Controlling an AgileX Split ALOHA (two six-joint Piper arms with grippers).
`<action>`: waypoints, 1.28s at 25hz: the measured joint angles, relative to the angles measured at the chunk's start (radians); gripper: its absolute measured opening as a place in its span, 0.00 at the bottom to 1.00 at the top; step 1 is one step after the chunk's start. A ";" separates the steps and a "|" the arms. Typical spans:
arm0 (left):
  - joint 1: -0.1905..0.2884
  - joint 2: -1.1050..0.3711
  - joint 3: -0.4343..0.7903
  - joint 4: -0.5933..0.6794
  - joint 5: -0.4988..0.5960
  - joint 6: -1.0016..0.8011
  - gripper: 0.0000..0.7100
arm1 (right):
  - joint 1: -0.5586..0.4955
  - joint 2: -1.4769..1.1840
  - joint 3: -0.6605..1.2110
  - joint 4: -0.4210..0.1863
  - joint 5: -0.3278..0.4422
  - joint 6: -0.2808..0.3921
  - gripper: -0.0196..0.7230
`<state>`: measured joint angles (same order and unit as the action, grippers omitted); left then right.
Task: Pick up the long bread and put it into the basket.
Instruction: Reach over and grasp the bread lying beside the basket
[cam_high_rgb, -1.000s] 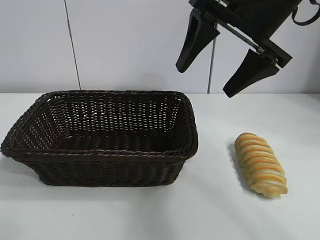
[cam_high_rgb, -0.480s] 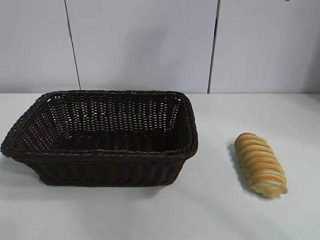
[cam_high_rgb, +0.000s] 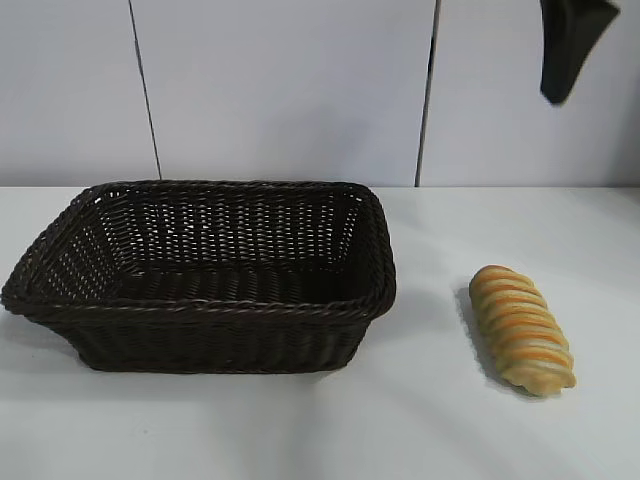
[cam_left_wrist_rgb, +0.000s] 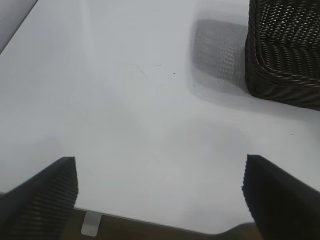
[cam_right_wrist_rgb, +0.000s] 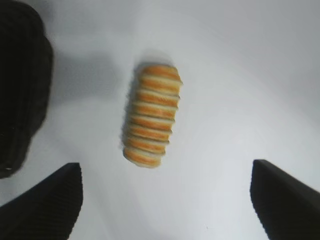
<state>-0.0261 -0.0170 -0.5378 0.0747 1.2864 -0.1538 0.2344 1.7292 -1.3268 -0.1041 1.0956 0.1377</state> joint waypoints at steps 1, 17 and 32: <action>0.000 0.000 0.000 0.000 0.000 0.000 0.91 | 0.000 0.021 0.004 0.000 -0.019 0.002 0.88; 0.000 0.000 0.000 0.000 0.000 0.000 0.91 | 0.000 0.311 0.006 0.023 -0.191 0.061 0.87; 0.000 0.000 0.000 0.000 0.000 0.000 0.91 | 0.000 0.289 -0.045 0.027 -0.096 0.053 0.18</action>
<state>-0.0261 -0.0170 -0.5378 0.0749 1.2864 -0.1538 0.2344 2.0184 -1.3715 -0.0767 0.9994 0.1912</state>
